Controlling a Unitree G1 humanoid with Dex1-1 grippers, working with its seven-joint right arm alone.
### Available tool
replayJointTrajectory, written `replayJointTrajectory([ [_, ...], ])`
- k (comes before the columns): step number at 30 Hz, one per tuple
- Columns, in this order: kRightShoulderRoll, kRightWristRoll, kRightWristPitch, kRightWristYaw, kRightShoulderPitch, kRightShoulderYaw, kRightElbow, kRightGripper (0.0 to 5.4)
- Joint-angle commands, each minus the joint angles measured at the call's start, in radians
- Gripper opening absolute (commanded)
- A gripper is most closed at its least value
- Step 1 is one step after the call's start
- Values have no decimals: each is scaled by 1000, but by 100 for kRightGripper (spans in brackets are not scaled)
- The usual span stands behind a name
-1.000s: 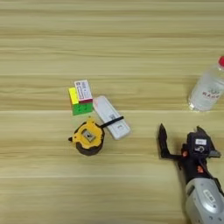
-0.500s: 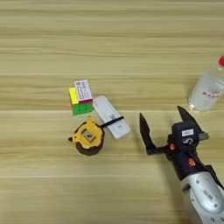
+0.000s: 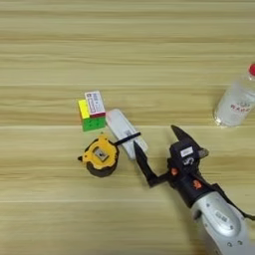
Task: Move the objects on the table
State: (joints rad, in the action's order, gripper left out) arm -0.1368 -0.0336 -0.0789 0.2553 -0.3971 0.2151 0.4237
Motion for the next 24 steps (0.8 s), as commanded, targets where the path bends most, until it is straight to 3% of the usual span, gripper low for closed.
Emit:
replayJointTrajectory([
  [1,-6,-21,30,-4,41,22,-9,537],
  [14,30,-3,75,-7,143,35,-194,537],
  [24,54,49,59,28,213,20,-335,537],
])
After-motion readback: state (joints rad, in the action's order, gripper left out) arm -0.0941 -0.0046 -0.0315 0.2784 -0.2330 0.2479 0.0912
